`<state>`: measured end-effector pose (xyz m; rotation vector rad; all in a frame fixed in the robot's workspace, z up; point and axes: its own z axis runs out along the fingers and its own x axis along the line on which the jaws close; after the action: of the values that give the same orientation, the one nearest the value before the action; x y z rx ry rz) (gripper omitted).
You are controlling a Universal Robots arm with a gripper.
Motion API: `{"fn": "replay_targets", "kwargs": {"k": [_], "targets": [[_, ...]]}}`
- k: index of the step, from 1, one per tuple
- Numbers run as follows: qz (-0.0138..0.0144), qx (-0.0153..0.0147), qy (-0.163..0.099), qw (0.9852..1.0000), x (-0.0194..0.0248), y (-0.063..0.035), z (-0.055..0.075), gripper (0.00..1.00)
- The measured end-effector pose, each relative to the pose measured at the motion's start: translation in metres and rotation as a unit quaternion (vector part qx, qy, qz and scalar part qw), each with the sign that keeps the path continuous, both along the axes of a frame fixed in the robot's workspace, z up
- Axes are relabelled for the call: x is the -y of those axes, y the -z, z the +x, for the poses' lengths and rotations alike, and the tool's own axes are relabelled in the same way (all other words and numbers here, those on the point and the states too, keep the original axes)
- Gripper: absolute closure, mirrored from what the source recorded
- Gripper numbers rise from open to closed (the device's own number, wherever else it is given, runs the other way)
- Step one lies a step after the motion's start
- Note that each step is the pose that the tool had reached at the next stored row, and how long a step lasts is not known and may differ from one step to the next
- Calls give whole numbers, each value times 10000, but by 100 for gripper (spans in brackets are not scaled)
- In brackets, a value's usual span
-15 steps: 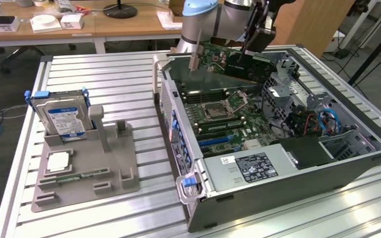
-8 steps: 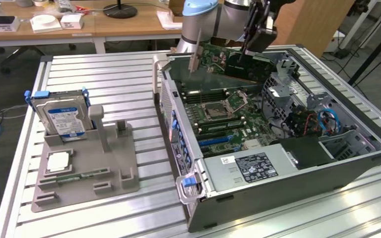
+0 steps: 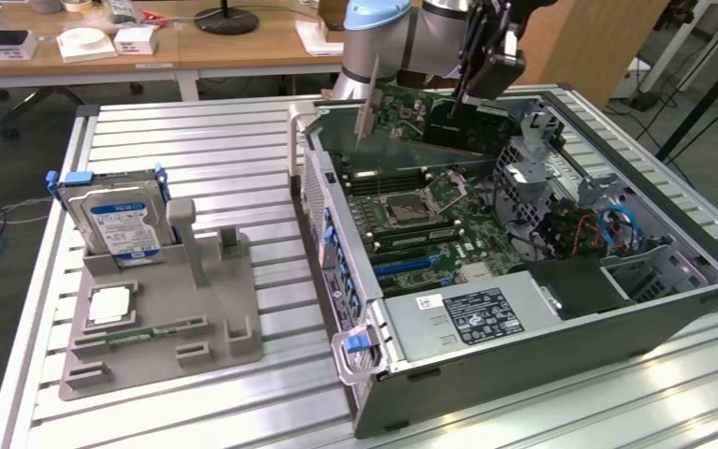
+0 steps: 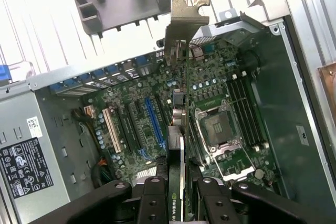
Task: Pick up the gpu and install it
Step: 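Insert the gpu into the slot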
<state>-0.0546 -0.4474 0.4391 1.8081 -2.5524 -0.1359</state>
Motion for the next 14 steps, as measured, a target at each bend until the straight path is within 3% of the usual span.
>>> {"fn": "replay_targets", "kwargs": {"k": [14], "targets": [[0, 0, -363, 9993, 0, 0, 0, 74]]}}
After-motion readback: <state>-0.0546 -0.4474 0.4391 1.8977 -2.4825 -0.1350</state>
